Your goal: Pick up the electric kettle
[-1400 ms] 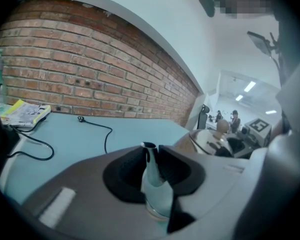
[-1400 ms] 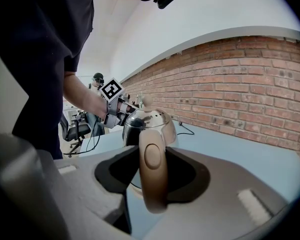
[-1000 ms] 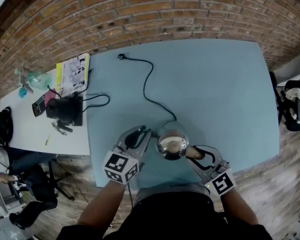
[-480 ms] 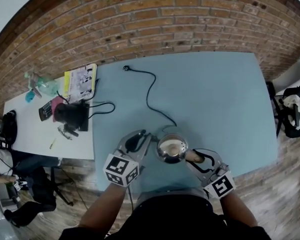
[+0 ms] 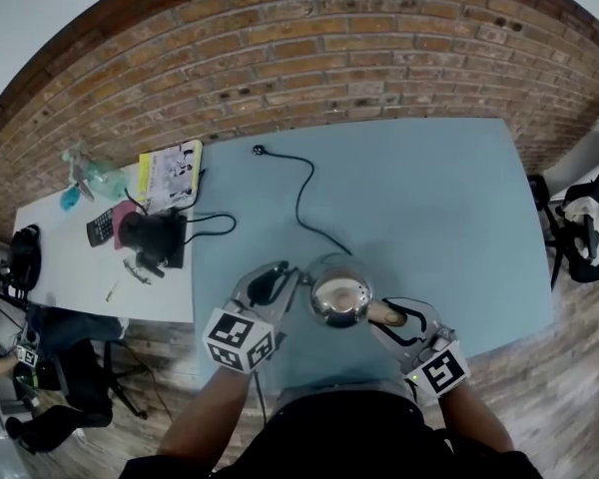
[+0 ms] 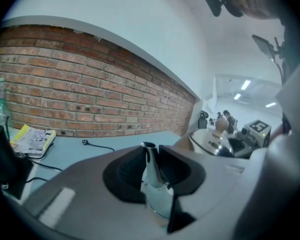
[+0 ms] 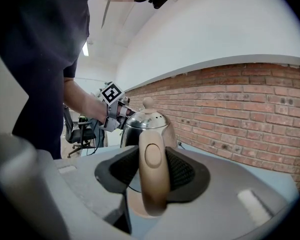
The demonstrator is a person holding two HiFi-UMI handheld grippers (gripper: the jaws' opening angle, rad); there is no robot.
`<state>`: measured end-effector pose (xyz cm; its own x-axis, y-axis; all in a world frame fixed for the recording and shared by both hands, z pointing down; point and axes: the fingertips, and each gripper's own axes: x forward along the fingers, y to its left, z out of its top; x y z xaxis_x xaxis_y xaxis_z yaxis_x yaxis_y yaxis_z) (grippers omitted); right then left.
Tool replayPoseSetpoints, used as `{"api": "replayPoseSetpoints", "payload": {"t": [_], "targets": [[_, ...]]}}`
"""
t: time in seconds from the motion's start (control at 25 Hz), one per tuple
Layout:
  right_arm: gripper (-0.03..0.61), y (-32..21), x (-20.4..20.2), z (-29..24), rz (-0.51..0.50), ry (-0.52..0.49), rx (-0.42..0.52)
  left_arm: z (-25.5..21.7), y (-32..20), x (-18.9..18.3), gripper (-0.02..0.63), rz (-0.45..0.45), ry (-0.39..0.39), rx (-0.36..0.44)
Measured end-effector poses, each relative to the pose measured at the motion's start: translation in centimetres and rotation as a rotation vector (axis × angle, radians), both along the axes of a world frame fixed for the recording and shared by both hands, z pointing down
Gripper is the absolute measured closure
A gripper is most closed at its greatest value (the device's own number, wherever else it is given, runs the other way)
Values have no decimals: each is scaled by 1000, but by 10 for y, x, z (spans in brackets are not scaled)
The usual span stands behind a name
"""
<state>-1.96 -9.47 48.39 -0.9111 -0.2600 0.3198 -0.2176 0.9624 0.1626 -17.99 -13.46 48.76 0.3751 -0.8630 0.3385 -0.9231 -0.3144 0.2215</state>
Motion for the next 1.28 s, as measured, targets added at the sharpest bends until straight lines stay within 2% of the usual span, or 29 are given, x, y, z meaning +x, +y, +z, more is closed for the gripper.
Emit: {"api": "replayPoseSetpoints", "payload": {"t": [0.76,0.96,1.12,1.28], "targets": [[416,-1,9,-47,8,-84,80,-51,-5,9,528,29,-24,81],[415,2,15,-57,-7,-39,123,-65,-4,12,526,40,-24,96],[414,-1,10,-78,15,-149,129,-78,-7,11,525,40,-34,116],[416,-3,5,-82,1,-145,144,-84,-9,5,523,38,-38,122]]}}
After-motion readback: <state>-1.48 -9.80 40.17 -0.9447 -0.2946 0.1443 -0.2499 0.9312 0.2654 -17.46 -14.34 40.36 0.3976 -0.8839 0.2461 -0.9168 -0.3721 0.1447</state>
